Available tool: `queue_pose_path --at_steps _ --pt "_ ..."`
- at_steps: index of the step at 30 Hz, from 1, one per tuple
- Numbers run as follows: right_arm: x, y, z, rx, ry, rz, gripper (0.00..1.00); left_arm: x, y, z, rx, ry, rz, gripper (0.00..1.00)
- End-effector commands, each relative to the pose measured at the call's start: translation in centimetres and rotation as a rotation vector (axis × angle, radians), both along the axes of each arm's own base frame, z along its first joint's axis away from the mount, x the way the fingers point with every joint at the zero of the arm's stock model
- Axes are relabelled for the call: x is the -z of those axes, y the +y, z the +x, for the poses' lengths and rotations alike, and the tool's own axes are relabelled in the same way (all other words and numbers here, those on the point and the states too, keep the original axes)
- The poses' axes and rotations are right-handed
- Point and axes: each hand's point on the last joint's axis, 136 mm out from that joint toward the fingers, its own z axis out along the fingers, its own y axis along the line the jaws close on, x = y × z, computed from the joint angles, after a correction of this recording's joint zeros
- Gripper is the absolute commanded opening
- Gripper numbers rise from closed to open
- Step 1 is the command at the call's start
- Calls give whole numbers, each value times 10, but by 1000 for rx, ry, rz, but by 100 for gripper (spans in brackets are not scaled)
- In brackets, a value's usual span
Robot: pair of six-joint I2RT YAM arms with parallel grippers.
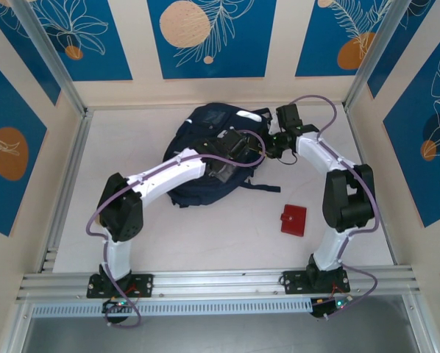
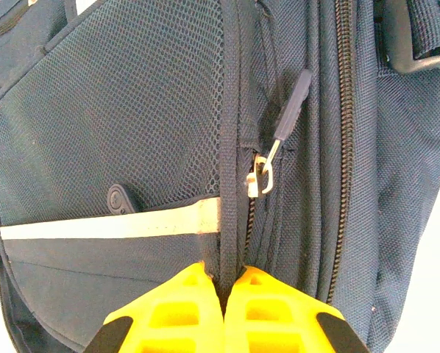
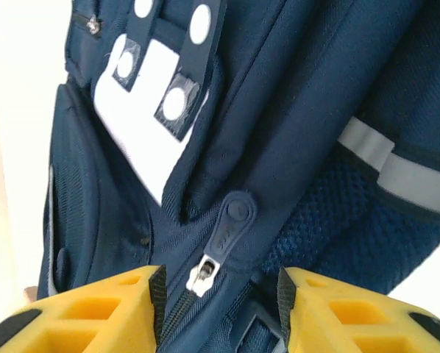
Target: Pack the student bag
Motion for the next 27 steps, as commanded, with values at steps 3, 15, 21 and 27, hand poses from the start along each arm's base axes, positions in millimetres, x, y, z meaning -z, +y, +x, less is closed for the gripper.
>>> queue_pose_path --at_steps 3,15,21,27 --pt "18 -1 8 15 69 -66 46 -32 -2 5 -32 -61 -100 0" --pt "12 3 -2 -37 50 -50 25 -30 -4 3 -28 -49 -116 0" --pt "8 7 -12 -60 51 1 22 -29 -3 2 -32 -46 -120 0" --pt "-3 14 -19 -113 -15 44 2 -31 -2 4 -40 -46 -130 0"
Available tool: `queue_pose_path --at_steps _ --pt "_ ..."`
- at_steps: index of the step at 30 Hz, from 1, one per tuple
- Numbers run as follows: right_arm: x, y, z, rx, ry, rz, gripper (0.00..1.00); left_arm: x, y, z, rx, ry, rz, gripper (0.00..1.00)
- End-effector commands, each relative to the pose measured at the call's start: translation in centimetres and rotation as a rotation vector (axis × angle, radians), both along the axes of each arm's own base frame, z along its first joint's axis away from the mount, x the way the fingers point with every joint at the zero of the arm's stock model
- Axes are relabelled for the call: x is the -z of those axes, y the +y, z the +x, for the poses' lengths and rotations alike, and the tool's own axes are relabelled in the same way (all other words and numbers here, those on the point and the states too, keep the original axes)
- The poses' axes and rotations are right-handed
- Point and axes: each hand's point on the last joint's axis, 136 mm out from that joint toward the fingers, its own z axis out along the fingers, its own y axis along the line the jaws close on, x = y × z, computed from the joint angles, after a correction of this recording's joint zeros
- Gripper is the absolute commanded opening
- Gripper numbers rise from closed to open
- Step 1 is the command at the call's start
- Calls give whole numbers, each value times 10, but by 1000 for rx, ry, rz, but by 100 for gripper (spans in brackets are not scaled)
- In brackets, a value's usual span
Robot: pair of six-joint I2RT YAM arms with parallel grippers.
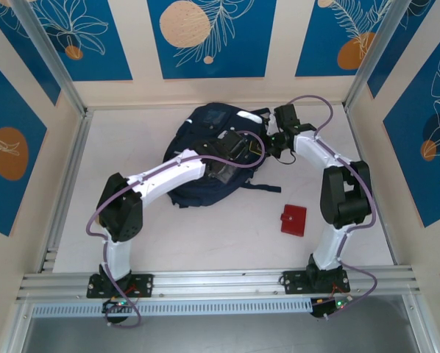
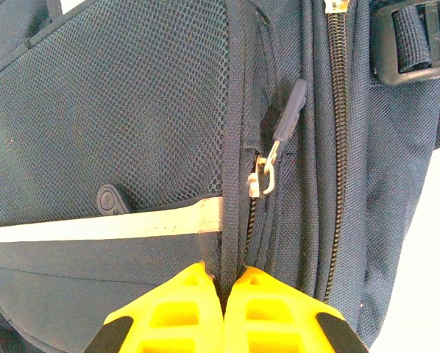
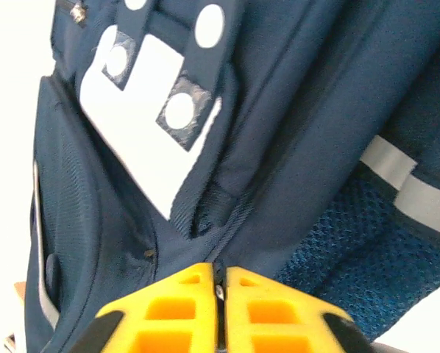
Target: Pack the student bag
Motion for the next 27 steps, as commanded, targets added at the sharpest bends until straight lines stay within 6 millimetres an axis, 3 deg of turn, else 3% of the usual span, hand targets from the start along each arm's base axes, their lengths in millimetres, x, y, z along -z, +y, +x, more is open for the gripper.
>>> queue_pose_path --at_steps 1,5,11,18,22,27 --pt "-9 9 -17 -73 -27 43 0 -36 1 6 -37 -63 -99 0" --pt "-19 14 -27 -128 -114 72 0 -35 3 8 -51 -51 -117 0" --pt "-34 38 -66 -268 -219 225 0 -36 0 12 -70 -14 -191 0" --pt "-27 72 -122 -363 -200 408 0 -39 -10 17 -63 42 -302 0" --pt "-26 75 -128 -345 -217 429 0 -39 -24 13 -28 112 -373 0" --pt "-32 34 -102 -192 -260 399 0 -43 -18 12 -17 172 -386 38"
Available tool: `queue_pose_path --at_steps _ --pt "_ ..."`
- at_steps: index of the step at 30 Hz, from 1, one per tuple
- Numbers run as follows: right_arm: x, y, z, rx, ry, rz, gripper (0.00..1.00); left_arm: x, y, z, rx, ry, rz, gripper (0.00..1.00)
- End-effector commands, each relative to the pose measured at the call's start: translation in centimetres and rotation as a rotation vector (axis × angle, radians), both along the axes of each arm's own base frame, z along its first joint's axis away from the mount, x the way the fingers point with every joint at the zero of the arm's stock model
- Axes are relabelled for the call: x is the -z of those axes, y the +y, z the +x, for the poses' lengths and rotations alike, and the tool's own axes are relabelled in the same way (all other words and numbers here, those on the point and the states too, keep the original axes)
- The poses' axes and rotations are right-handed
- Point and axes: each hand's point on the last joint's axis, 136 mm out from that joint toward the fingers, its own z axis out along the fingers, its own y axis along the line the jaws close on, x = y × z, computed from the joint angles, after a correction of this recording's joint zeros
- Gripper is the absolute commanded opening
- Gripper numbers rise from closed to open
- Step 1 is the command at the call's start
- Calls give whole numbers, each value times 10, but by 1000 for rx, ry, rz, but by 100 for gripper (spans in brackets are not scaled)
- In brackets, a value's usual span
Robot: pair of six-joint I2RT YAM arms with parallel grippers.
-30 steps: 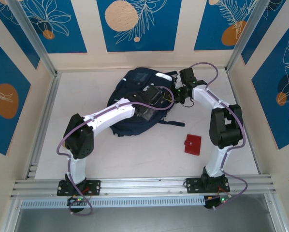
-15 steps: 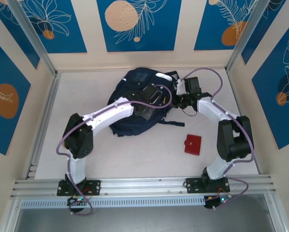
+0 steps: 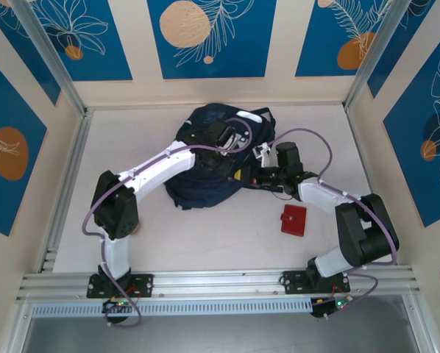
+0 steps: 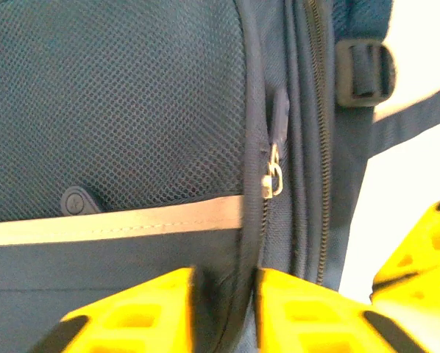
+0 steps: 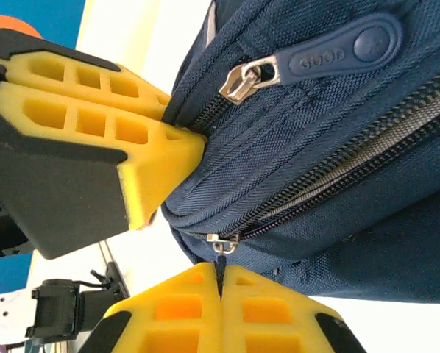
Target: Pack the student bag
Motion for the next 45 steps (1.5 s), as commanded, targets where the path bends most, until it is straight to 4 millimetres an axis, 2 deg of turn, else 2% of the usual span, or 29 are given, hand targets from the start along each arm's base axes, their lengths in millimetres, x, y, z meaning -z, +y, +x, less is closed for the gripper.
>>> queue_pose_path --at_steps 1,4,6,11,15,20,23,28,31,37,40,45 --pt "-24 -26 13 75 -47 45 0 -33 -6 9 23 -5 -122 45" --pt "-33 -54 28 154 -69 7 0 -36 0 5 94 -5 -132 61" --pt "-37 -71 38 200 -74 1 0 -33 1 0 184 -26 -111 67" --pt "-44 -98 51 259 -83 -7 0 -14 -9 -8 395 -57 -81 71" --pt "-49 -103 51 263 -88 -5 0 3 -15 -8 501 -76 -47 67" --pt "-49 -105 51 270 -79 -12 0 15 -25 -13 582 -64 -67 67" --pt "-50 -105 51 272 -78 -11 0 28 -25 -7 581 -67 -20 66" --pt "-49 -104 49 264 -74 -7 0 44 -32 -9 609 -47 -8 61" --pt "-47 -101 47 252 -74 -10 0 45 -34 1 594 -93 5 55" --pt "-41 -89 30 203 -80 -20 0 31 -39 21 530 -178 1 20" --pt "-38 -76 16 156 -88 -22 0 24 -40 26 504 -206 -11 6" --pt "-32 -44 -9 54 -105 -35 0 14 -45 34 461 -235 -47 0"
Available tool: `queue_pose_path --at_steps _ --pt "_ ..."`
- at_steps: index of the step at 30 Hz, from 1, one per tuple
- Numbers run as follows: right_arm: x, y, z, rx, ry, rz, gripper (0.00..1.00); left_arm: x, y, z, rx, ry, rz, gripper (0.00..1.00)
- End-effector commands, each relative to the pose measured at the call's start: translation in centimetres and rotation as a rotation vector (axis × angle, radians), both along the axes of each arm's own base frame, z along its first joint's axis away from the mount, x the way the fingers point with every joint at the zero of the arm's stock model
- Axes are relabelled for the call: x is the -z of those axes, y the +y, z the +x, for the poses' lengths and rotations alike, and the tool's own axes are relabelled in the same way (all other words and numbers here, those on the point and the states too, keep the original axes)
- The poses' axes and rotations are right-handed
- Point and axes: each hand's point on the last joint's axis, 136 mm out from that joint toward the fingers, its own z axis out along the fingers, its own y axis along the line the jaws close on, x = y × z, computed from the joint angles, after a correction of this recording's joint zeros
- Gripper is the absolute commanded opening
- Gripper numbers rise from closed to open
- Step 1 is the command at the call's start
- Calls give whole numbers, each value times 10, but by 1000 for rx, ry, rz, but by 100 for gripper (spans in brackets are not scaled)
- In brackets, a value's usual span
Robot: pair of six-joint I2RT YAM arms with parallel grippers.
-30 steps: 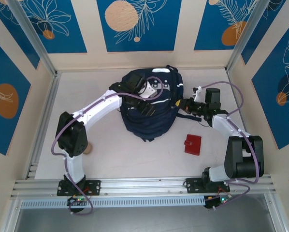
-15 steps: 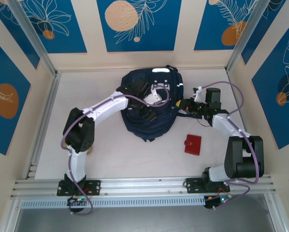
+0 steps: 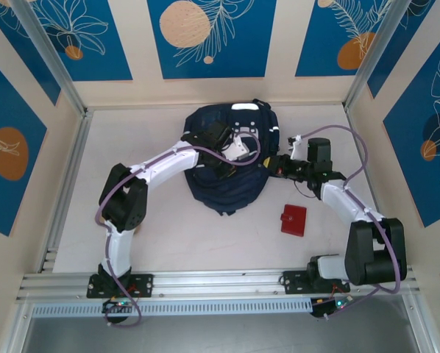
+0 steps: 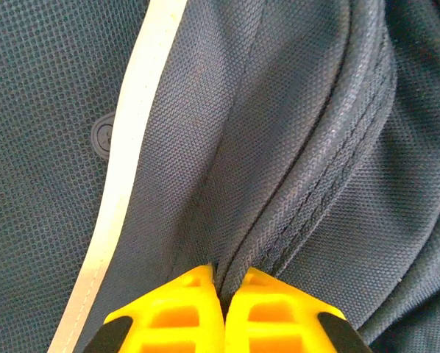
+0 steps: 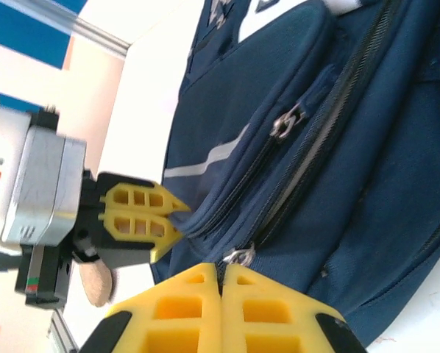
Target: Pack the student bag
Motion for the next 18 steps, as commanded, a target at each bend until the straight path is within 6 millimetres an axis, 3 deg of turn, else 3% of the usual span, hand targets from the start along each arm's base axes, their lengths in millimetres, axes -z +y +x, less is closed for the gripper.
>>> queue_pose_path --at_steps 1,5,13,16,18 --pt "-7 43 -36 -186 -23 37 0 -32 -19 26 -58 -116 -121 0" --pt "-2 70 -52 -262 -40 20 0 -42 -23 28 -75 -125 -159 0" --pt "13 113 -62 -330 -35 18 0 -62 -29 27 -94 -127 -246 0" --pt "19 115 -59 -290 -5 36 0 -68 -26 28 -112 -128 -283 0" --pt "20 102 -53 -203 15 29 13 -71 -22 28 -121 -127 -298 0"
